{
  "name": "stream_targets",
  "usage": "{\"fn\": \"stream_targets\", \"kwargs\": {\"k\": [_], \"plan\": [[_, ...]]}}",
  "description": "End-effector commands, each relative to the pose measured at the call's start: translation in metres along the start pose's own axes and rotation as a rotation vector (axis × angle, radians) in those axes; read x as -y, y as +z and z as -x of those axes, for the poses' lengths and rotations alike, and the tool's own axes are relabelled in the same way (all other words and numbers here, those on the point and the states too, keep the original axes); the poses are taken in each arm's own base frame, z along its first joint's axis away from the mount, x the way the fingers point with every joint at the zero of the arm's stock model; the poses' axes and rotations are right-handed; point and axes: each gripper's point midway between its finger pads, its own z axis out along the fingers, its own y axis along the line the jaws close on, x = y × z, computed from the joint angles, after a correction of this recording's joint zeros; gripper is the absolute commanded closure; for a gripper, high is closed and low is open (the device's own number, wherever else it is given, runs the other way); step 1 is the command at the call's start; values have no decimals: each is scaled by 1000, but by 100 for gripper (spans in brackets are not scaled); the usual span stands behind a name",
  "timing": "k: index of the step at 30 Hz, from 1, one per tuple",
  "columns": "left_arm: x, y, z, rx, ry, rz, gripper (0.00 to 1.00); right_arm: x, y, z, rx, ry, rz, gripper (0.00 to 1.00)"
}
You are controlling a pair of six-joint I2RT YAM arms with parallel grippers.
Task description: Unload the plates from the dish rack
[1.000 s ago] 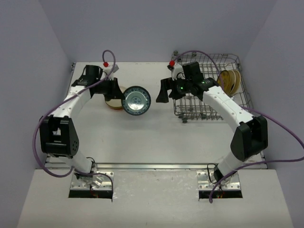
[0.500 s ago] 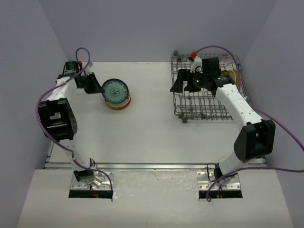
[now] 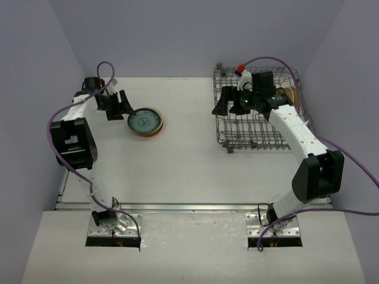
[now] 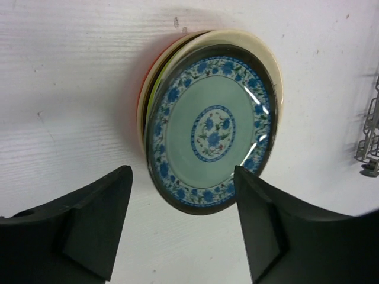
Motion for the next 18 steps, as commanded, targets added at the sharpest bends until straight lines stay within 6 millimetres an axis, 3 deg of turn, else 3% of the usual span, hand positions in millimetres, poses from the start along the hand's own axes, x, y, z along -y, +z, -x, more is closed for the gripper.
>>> {"fn": "stream_targets", "kwargs": {"k": [1, 4, 6, 8, 11, 14, 18], "plan": [[12, -35, 26, 118, 77, 39, 19, 3, -17, 24, 81, -49, -59, 1], [20, -66, 46, 215, 134, 100, 14, 22, -28, 37, 122, -72, -156, 1], [22, -76, 51, 247, 153, 122, 14, 26, -34, 43, 139, -81, -188, 1], [31, -102, 61, 334, 195, 174, 13, 50, -46, 54, 167, -75, -279, 4], [54, -136, 62, 440, 332, 249, 13, 107, -72, 70, 193, -27, -441, 16], [75, -140, 46, 454, 427, 267, 14, 155, -96, 86, 212, -18, -585, 28], [97, -149, 38, 510, 500, 319, 16, 203, -114, 96, 155, -81, -769, 33]]}}
